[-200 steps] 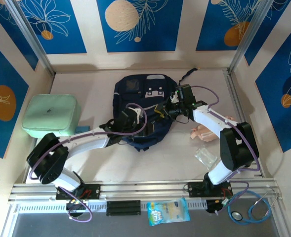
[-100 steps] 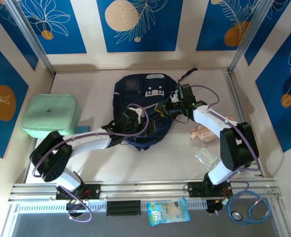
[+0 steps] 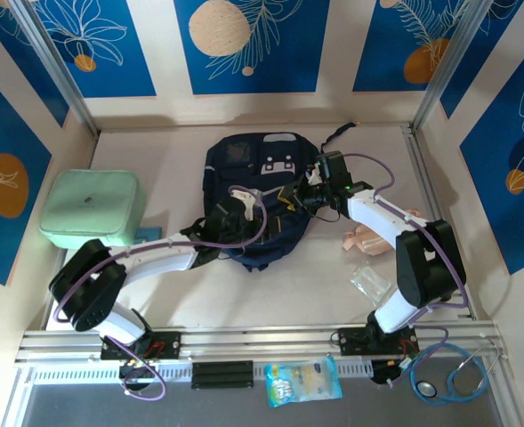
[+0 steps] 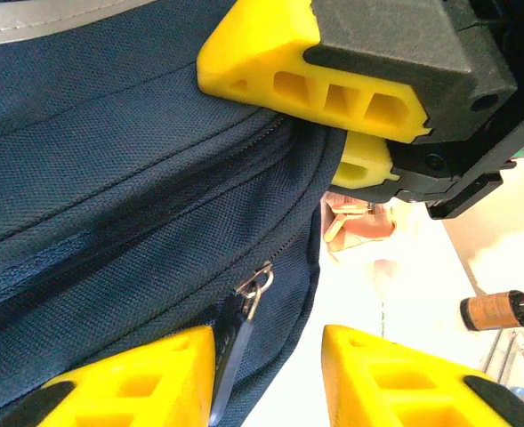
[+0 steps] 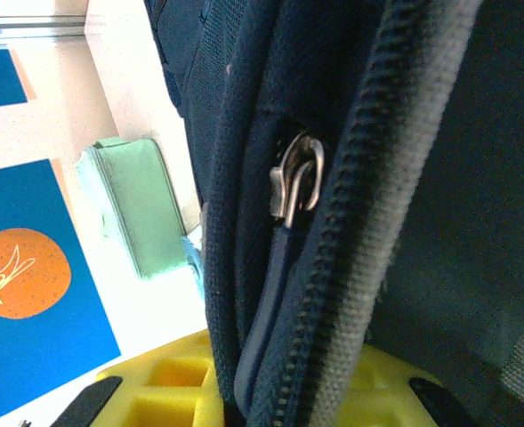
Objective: Pack the student bag
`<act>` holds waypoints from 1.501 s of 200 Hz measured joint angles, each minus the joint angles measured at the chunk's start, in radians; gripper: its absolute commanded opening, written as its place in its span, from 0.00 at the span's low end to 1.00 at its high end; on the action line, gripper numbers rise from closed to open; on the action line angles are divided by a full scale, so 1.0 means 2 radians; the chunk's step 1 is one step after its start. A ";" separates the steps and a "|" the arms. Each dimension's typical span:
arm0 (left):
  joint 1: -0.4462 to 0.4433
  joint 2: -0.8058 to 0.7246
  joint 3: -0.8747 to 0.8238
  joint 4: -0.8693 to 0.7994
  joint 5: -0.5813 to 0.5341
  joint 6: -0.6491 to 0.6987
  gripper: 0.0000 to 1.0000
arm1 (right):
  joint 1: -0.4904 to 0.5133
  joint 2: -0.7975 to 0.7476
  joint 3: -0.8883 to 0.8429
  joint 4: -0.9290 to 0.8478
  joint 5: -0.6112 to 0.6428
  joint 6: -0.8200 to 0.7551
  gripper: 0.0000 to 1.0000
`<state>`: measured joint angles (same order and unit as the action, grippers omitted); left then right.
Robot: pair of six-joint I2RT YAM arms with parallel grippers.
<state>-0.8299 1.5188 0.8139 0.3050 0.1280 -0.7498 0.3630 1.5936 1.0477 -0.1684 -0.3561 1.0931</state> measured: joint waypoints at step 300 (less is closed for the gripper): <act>0.059 -0.068 -0.015 -0.244 -0.083 0.116 0.00 | -0.067 -0.064 -0.064 0.030 -0.033 0.002 0.07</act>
<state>-0.7128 1.3823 0.7837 -0.1837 -0.0383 -0.5182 0.2298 1.4651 0.9195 -0.1085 -0.4213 1.0969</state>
